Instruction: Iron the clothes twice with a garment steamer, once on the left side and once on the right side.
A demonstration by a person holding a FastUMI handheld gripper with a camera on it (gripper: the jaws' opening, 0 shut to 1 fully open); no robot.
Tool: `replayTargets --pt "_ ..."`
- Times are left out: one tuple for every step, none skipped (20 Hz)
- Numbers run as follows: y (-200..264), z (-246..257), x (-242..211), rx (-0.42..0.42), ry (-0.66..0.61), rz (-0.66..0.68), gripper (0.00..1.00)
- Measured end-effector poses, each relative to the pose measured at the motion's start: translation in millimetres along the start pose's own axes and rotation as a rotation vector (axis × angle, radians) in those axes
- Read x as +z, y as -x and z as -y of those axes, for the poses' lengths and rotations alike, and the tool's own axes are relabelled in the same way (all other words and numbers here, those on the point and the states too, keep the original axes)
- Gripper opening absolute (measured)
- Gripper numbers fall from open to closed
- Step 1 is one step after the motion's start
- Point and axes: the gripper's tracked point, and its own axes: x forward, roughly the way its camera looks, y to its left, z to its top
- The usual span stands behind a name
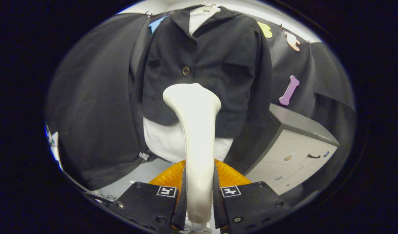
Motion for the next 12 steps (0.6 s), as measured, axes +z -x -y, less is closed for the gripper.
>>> replayTargets --pt "8.3 -5.5 27.7 0.011 0.000 0.061 0.36" --pt "17.4 -12.2 56.4 0.019 0.003 0.125 0.36" --pt "23.0 -19.4 86.0 0.025 0.012 0.186 0.36" --pt "27.6 -26.5 113.7 0.035 0.016 0.250 0.36" --pt "29.0 -34.0 142.9 0.046 0.024 0.314 0.36" --pt "30.8 -42.5 171.3 0.052 0.032 0.376 0.36" --pt "32.1 -51.5 199.7 0.057 0.042 0.440 0.36" --pt "36.9 -61.9 223.9 0.059 0.054 0.501 0.36" --pt "38.3 -69.1 250.8 0.057 0.064 0.553 0.36" --pt "38.1 -72.2 272.6 0.053 0.063 0.601 0.36" --pt "34.6 -75.6 294.3 0.044 0.061 0.633 0.36" --pt "32.3 -81.4 310.0 0.039 0.054 0.663 0.36"
